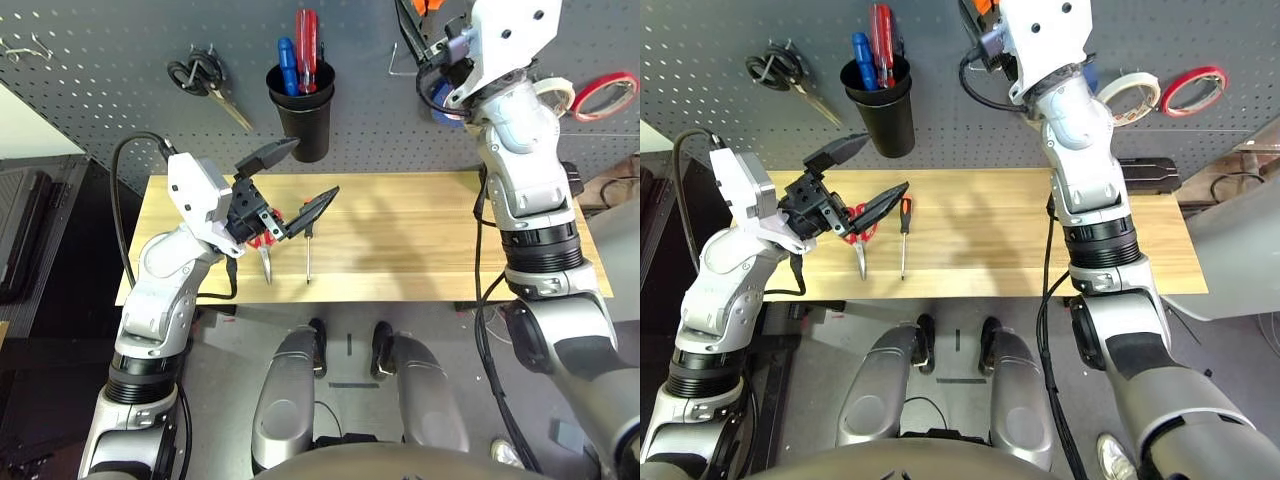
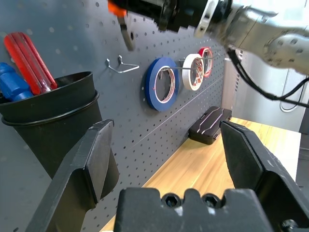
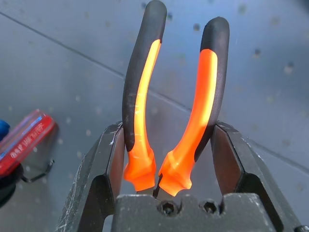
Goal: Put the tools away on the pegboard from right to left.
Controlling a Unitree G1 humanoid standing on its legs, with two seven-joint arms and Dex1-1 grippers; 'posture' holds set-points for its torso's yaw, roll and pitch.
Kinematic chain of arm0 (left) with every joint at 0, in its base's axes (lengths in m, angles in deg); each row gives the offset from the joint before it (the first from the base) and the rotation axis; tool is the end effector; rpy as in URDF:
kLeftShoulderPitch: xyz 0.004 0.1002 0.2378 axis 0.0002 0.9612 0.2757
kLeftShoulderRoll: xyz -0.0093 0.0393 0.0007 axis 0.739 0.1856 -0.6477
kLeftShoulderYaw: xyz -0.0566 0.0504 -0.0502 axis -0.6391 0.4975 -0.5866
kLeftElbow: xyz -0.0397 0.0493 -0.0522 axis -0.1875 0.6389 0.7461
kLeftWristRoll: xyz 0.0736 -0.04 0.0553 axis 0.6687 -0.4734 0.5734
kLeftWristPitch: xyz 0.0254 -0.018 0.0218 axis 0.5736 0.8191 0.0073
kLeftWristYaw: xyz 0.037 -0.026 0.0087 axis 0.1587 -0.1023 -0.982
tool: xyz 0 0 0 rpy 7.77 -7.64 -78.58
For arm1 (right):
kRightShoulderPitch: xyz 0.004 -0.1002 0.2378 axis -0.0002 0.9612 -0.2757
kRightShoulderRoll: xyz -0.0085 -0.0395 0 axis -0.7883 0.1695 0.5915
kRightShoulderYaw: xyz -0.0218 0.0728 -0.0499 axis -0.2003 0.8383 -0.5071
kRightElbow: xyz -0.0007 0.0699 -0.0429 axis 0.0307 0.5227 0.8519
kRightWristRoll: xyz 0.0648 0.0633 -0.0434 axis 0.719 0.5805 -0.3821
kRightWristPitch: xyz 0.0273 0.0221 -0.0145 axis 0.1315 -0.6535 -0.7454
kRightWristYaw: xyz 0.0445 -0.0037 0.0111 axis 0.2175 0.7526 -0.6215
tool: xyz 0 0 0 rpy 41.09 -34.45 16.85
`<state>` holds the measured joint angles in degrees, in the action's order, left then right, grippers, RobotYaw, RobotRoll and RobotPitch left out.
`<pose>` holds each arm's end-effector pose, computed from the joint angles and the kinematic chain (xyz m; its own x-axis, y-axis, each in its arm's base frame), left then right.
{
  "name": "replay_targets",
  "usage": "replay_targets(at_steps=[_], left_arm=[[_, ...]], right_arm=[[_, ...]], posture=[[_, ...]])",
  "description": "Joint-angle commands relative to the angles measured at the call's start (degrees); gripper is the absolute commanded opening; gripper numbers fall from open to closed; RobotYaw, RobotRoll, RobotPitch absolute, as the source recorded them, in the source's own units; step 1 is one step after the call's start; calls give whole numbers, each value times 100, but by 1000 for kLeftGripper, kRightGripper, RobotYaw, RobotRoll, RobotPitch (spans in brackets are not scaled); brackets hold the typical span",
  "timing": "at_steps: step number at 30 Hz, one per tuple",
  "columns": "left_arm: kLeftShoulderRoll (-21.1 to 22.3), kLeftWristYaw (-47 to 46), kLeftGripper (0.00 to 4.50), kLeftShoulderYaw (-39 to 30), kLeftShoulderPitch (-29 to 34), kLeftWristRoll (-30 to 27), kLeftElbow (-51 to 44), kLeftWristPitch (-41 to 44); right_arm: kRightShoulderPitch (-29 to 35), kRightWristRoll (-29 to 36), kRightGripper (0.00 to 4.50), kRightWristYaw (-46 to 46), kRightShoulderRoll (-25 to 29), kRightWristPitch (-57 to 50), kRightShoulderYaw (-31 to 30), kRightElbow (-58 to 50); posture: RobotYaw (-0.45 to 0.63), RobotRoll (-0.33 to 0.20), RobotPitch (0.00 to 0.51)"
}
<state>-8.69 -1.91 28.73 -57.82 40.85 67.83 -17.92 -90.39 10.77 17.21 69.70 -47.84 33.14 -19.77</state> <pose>0.2257 0.1881 0.1837 0.5429 -0.7905 0.2835 0.7020 0.6125 0.3633 0.3034 -0.1306 0.2614 0.6539 0.4164 0.6317 -0.1328 0.8851 -0.4461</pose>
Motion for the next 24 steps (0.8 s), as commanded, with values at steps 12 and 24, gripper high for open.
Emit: replay_targets(at_steps=[12, 24], left_arm=[[93, -27, 4500, 49, 53, 117, -161, 35], [166, -50, 4500, 60, 167, 161, -203, 39]], right_arm=[[-497, 6, 2905, 193, -208, 875, 119, 1478], [-273, 387, 4172, -191, -347, 1353, 160, 1811]], posture=[[217, 0, 236], [237, 0, 241]])
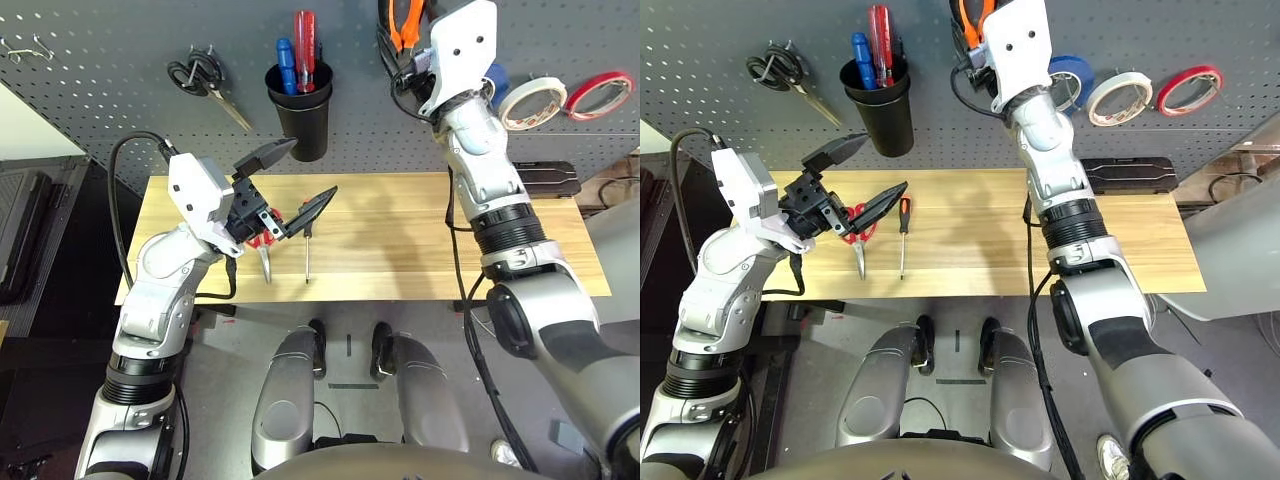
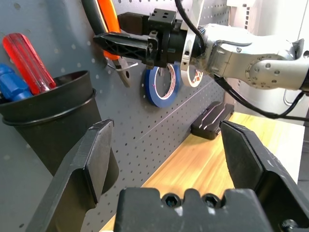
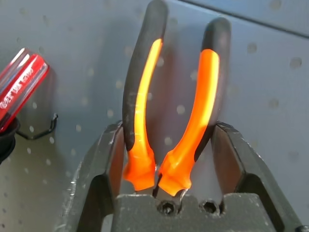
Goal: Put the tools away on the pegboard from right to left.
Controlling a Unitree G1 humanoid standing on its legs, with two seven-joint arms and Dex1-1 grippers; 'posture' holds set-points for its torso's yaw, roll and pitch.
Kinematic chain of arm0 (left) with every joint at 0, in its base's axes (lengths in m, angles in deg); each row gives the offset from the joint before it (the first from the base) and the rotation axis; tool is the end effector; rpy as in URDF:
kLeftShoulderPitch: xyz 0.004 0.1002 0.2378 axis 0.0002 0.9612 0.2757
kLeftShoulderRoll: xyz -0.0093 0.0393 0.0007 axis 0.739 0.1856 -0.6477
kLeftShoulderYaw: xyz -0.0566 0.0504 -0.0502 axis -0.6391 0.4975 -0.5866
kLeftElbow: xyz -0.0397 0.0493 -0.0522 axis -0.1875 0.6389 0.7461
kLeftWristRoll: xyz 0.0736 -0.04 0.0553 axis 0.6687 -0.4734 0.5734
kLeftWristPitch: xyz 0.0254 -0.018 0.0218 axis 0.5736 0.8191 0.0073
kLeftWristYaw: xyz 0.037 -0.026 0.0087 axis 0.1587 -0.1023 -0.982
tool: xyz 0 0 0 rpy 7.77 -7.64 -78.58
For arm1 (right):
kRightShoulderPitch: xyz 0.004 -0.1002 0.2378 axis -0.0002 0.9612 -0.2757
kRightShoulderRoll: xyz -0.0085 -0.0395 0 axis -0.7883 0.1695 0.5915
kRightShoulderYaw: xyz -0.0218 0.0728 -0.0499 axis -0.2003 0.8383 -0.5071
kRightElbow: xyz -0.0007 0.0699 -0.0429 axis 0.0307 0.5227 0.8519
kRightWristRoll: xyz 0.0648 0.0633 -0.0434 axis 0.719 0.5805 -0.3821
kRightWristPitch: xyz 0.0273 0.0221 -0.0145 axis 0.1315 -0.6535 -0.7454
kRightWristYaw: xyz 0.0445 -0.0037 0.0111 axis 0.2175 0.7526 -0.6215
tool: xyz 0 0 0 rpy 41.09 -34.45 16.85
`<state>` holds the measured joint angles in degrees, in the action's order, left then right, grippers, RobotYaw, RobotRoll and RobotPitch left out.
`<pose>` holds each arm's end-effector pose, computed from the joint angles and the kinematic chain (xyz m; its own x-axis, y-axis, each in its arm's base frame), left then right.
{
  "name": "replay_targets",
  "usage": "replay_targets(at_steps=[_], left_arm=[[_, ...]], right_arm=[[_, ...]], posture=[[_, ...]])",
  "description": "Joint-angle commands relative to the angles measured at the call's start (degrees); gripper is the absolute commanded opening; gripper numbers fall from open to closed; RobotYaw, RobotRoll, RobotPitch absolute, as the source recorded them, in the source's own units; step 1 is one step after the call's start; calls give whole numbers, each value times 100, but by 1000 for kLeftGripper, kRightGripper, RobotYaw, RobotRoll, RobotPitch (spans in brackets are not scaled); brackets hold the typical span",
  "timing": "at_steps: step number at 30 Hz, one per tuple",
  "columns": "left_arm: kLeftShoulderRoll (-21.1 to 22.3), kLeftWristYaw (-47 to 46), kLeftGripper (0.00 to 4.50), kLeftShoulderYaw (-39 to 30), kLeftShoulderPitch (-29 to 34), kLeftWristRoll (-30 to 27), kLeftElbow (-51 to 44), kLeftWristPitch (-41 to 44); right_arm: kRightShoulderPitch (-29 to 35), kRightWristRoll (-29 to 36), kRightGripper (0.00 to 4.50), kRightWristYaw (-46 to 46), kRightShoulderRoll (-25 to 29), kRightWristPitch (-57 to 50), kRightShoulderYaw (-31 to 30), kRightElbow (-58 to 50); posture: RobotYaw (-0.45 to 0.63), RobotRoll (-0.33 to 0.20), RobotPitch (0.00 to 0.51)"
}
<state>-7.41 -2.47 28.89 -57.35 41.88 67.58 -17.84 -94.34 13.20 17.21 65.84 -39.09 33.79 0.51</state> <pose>0.2246 0.1902 0.1837 0.5608 -0.7872 0.2568 0.6889 0.6156 0.3828 0.3318 -0.1225 0.2300 0.7283 0.3999 0.5565 -0.2262 0.9068 -0.3557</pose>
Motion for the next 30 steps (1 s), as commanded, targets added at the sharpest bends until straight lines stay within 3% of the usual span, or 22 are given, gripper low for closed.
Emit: replay_targets(at_steps=[1, 5, 13, 17, 21, 30], left_arm=[[40, -2, 4500, 42, 133, 58, -184, 35], [51, -13, 4500, 31, 204, 56, -184, 25], [23, -26, 4500, 21, 348, -6, -125, 49], [49, -27, 4500, 33, 481, 38, -90, 80], [60, -143, 4500, 60, 646, 175, 34, 215], [32, -687, 4500, 451, 910, 931, 228, 784]], right_arm=[[198, 170, 4461, -249, 80, 596, 106, -334], [613, 170, 4461, -352, 310, 1143, 195, -809], [2273, 236, 4461, -633, 808, 1379, 224, -2264], [3088, 356, 4461, -897, 1082, 696, 212, -2826], [3904, 561, 4461, -1536, 1496, -753, 5, -3323], [4645, 769, 4461, -2689, 2098, -2655, -274, -3236]], posture=[[237, 0, 241], [230, 0, 243], [205, 0, 250], [196, 0, 255], [180, 0, 264], [155, 0, 288]])
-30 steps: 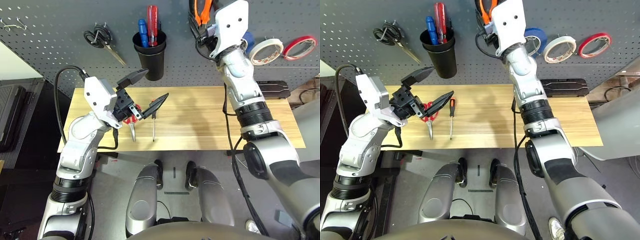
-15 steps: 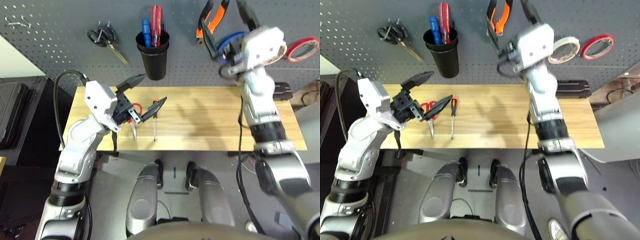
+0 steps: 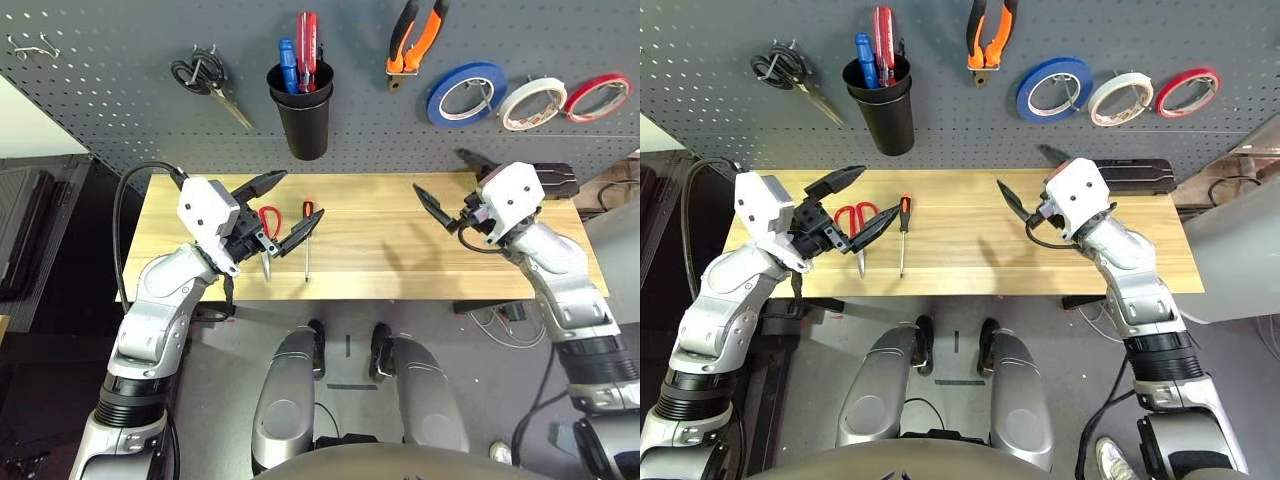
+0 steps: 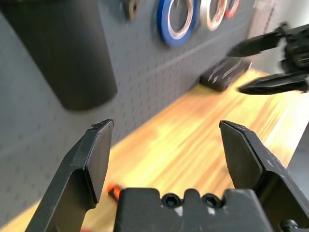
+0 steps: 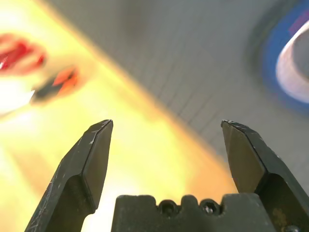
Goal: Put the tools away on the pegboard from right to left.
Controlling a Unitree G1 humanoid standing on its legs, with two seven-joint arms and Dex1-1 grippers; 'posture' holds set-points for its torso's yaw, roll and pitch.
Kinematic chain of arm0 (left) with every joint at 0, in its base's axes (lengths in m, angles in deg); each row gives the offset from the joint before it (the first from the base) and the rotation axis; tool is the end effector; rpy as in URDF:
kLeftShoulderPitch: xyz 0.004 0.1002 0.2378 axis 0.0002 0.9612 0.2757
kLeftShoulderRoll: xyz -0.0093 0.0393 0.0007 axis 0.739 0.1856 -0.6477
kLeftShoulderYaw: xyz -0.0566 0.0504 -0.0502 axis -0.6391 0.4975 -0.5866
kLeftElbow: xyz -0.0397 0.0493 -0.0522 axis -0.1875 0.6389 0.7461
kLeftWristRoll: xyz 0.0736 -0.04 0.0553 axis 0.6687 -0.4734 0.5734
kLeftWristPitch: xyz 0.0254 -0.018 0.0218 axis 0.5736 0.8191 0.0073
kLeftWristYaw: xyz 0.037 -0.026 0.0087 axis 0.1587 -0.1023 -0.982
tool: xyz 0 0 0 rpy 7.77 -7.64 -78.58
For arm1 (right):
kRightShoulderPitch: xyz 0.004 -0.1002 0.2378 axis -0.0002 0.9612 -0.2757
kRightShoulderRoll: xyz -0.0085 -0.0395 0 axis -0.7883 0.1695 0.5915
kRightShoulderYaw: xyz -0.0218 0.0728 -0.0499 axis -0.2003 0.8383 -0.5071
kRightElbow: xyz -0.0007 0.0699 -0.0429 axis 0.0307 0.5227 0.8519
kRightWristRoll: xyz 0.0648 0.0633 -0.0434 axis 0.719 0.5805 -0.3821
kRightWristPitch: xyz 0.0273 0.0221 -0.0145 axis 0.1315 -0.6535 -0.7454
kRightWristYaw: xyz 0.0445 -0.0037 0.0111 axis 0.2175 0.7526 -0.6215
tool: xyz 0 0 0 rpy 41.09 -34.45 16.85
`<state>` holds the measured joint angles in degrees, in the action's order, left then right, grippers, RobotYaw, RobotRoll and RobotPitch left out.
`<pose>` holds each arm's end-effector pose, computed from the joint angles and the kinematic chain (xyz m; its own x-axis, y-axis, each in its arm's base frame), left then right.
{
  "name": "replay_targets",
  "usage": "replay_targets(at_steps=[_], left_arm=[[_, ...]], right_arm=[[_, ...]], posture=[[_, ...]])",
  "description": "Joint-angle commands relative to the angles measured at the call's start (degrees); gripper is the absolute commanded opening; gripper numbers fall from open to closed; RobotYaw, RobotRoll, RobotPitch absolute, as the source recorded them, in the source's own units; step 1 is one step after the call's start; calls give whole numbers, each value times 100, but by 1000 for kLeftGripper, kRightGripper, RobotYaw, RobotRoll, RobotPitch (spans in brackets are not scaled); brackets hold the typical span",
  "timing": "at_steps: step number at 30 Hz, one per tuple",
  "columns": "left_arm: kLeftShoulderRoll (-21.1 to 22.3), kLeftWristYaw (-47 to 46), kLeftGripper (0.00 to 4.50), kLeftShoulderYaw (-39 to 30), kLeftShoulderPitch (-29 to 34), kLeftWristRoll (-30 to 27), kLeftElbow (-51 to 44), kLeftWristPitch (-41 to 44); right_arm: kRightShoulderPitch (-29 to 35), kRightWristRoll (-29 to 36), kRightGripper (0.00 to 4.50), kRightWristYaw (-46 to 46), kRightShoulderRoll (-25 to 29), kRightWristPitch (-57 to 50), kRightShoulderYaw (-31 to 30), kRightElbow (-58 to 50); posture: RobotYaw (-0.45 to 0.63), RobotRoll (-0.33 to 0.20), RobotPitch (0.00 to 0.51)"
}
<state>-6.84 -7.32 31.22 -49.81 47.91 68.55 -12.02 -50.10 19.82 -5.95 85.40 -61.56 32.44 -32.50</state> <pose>0.2153 0.1947 0.1466 0.7118 -0.7012 0.0418 0.6634 0.6906 0.2879 0.2396 -0.2215 0.1195 0.8167 0.5574 -0.1496 -0.5661 0.7233 -0.3955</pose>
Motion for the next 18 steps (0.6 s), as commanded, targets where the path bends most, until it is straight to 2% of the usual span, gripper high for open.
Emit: replay_targets(at_steps=[1, 6, 9, 12, 18], left_arm=[[-36, -288, 4500, 261, 169, 432, 150, 275], [0, -650, 4500, 610, 123, 1096, 325, 688], [-200, -1014, 4500, 728, -49, 1318, 545, 1440], [-406, -1267, 4500, 800, -254, 1493, 822, 1802], [-891, -1728, 4500, 1121, -1015, 1916, 1647, 2721]], right_arm=[[283, 132, 4461, -505, 198, -547, -173, 42], [471, 103, 4461, -940, 351, -666, -322, -42], [568, 101, 4461, -1084, 337, -807, -375, -34], [590, 40, 4461, -1112, 308, -835, -423, -34], [553, -124, 4461, -1075, 249, -854, -603, -39]], posture=[[152, 0, 292], [147, 0, 305], [143, 0, 315], [137, 0, 323], [126, 0, 330]])
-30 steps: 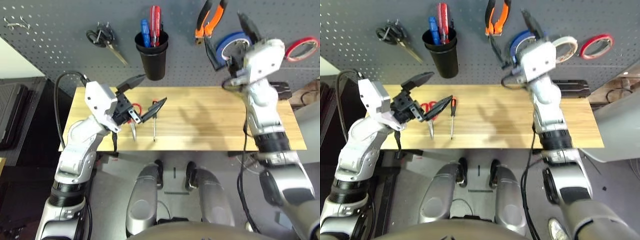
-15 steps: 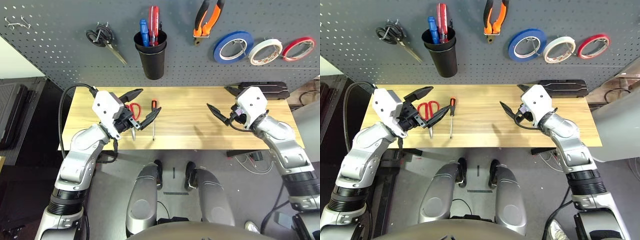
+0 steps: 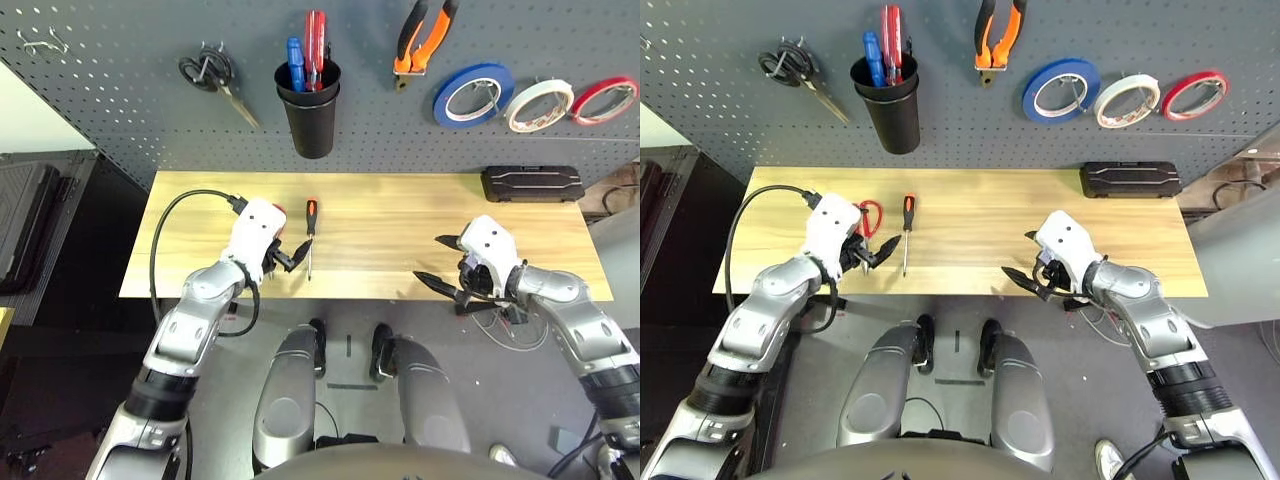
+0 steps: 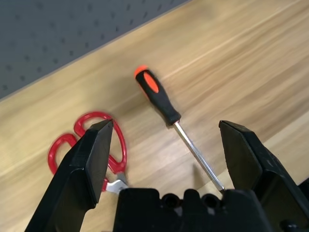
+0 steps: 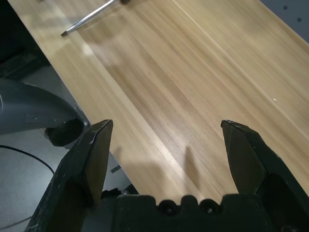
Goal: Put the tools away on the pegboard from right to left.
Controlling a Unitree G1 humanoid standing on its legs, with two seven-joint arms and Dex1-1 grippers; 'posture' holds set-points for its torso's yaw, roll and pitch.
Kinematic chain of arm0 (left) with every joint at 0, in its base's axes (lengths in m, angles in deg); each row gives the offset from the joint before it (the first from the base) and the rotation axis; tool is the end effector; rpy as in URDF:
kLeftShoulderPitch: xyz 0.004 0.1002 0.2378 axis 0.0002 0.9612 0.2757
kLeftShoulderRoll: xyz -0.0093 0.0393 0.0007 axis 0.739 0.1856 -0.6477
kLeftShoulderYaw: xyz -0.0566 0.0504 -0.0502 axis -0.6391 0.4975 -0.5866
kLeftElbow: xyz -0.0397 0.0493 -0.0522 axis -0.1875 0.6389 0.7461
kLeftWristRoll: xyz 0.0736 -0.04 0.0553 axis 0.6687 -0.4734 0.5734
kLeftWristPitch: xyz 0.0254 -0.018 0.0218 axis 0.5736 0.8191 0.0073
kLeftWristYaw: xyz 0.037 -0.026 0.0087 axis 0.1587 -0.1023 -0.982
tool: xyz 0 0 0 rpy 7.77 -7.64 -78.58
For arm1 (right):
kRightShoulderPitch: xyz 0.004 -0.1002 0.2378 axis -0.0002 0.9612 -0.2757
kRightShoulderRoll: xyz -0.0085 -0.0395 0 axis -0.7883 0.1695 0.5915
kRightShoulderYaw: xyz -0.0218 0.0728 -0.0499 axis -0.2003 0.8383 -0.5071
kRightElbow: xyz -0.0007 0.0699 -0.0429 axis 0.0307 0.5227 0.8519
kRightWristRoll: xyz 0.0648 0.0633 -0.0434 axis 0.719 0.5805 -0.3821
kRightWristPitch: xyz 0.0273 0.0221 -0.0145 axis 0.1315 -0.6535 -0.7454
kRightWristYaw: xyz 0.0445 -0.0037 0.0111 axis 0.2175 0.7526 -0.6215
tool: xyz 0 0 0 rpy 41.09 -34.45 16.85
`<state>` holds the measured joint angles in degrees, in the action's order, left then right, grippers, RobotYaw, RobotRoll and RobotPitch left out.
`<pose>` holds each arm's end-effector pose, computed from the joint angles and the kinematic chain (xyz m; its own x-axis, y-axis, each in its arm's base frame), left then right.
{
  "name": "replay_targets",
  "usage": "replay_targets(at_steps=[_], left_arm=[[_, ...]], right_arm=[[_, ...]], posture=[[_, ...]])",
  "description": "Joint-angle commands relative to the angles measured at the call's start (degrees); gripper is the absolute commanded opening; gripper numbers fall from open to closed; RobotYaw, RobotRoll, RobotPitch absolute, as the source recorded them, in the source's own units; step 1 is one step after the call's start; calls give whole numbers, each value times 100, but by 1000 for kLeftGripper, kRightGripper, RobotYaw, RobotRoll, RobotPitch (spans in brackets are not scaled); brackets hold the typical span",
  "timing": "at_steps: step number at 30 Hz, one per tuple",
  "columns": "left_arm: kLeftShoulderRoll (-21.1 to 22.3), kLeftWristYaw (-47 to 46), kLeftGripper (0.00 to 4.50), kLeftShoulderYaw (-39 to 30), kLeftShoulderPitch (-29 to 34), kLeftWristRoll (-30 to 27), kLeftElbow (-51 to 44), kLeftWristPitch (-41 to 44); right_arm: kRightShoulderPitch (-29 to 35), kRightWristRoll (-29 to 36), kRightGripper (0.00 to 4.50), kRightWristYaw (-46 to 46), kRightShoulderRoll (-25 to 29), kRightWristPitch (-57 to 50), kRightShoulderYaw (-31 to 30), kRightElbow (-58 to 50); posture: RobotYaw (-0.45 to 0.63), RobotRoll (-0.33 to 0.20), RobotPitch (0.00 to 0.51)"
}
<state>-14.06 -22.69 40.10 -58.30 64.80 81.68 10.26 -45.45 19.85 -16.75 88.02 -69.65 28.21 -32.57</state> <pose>0.2445 0.1656 0.1076 0.8553 -0.3637 -0.3691 0.4731 0.8387 0.2699 0.2258 -0.2244 0.0924 0.6375 0.6432 -0.4242 -0.7617 0.6089 -0.2214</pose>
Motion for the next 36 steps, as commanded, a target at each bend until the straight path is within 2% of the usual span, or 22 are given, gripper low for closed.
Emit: replay_targets(at_steps=[1, 6, 13, 21, 28, 34, 36], left_arm=[[-233, -245, 4500, 270, -257, 273, 411, 651], [-893, -704, 4500, 97, -916, 251, 1111, 1623], [-1320, -909, 4500, -30, -1580, 223, 1973, 1742], [-1641, -1345, 4500, -425, -2349, 216, 3568, 1257], [-1867, -1524, 4500, -679, -2791, 176, 4713, 671], [-1944, -1542, 4500, -710, -2987, 215, 5329, 298], [-1948, -1561, 4110, -741, -3035, 212, 5536, 251]], right_arm=[[89, -167, 4461, 17, -10, -30, -204, -39], [80, -237, 4461, 110, -76, -86, -262, -92], [160, -336, 4461, 169, -123, -114, -325, -175], [246, -392, 4461, 255, -199, -188, -378, -341], [292, -401, 4461, 303, -190, -242, -357, -466], [339, -399, 4461, 351, -166, -301, -318, -563], [348, -395, 4500, 363, -163, -315, -313, -584]], posture=[[121, 0, 332], [105, 0, 340], [91, 0, 350], [64, 0, 362], [39, 0, 366], [25, 0, 367], [23, 0, 366]])
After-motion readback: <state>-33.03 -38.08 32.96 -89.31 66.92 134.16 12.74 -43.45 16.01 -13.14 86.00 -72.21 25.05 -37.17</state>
